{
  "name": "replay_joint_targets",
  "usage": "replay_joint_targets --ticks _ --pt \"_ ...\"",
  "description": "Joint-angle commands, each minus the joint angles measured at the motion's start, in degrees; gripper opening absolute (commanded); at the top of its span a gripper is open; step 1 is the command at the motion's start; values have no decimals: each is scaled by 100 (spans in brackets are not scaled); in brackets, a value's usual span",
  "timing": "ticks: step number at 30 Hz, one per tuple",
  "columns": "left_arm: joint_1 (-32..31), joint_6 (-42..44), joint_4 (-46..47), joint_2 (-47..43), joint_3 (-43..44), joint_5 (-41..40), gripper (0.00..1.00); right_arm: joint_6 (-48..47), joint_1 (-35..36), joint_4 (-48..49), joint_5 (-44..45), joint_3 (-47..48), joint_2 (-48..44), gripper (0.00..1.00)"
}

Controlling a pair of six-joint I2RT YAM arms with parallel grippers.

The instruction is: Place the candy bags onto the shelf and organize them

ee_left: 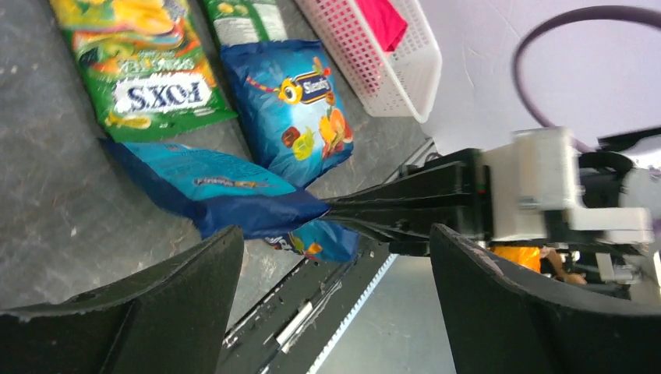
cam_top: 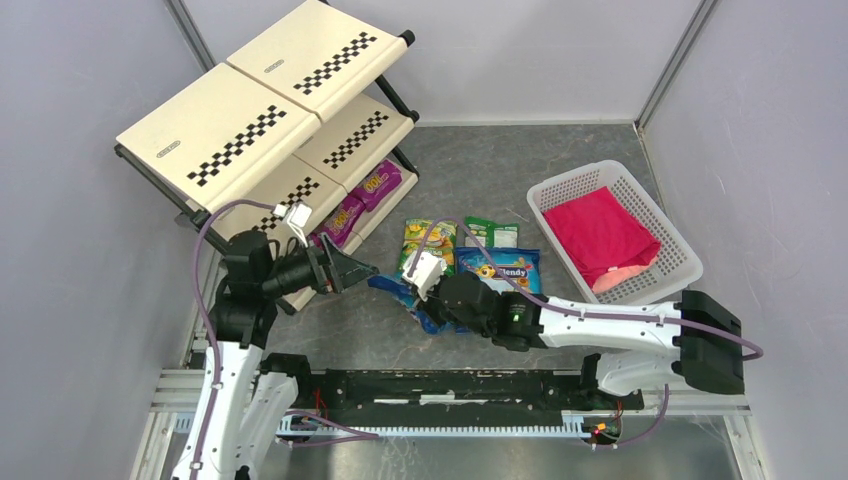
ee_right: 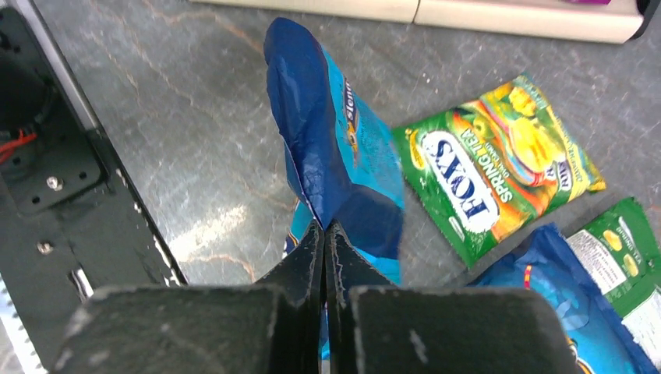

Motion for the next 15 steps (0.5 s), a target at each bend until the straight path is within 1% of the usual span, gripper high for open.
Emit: replay_joint_targets --ticks 1,4,12,15 --pt "26 -480 -1056 194 -24 -460 93 5 -54 723 -31 719 94 0" --pt "1 -306 -1305 259 -38 -631 92 -76 -71 757 -53 996 302 0" --pt "-14 -75 -1369 359 -114 -819 88 -126 -85 841 -202 1474 666 0" --pt "-28 132 -1475 377 -156 -836 90 -167 -116 783 -175 1552 715 0"
